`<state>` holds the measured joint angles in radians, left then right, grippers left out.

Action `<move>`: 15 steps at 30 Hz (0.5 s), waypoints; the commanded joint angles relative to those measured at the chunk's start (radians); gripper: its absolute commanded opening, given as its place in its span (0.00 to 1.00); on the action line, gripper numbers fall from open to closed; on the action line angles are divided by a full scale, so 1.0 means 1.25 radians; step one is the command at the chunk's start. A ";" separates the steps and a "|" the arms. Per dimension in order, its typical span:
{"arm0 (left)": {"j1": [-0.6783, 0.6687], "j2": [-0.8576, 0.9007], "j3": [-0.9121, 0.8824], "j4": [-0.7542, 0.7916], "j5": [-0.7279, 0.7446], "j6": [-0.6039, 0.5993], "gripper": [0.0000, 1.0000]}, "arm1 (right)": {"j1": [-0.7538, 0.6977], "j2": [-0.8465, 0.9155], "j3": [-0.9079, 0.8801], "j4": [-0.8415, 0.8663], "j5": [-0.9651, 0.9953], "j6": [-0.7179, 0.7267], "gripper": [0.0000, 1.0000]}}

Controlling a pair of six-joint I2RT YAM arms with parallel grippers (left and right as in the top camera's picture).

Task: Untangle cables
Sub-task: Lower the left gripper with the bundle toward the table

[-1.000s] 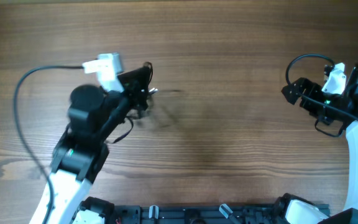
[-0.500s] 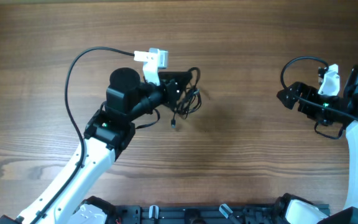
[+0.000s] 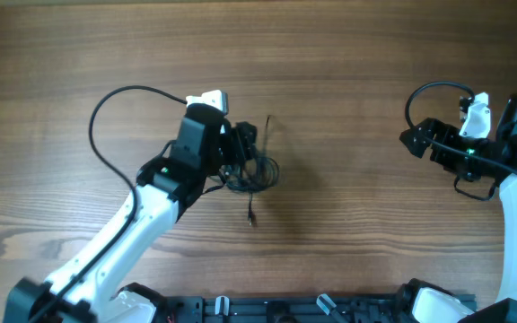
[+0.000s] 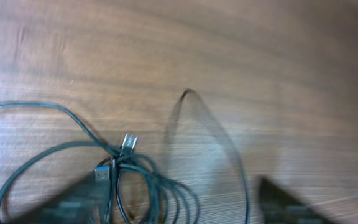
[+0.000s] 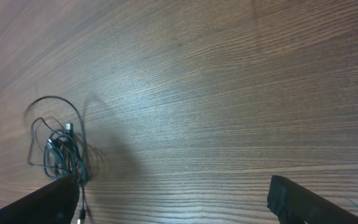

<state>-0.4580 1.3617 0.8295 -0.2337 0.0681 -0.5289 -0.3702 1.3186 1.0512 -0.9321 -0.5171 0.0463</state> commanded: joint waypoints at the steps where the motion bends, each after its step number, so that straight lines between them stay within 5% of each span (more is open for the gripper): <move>1: 0.000 0.035 0.006 -0.010 -0.001 0.001 1.00 | -0.003 0.009 -0.005 -0.005 -0.018 -0.021 1.00; 13: -0.002 0.036 0.005 -0.084 0.004 0.008 0.98 | -0.003 0.009 -0.005 -0.004 -0.018 -0.022 1.00; 15: -0.009 0.036 0.005 -0.093 0.051 0.106 1.00 | -0.003 0.009 -0.005 -0.003 -0.018 -0.023 1.00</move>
<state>-0.4583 1.4025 0.8295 -0.3397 0.0731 -0.5217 -0.3702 1.3186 1.0512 -0.9386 -0.5171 0.0353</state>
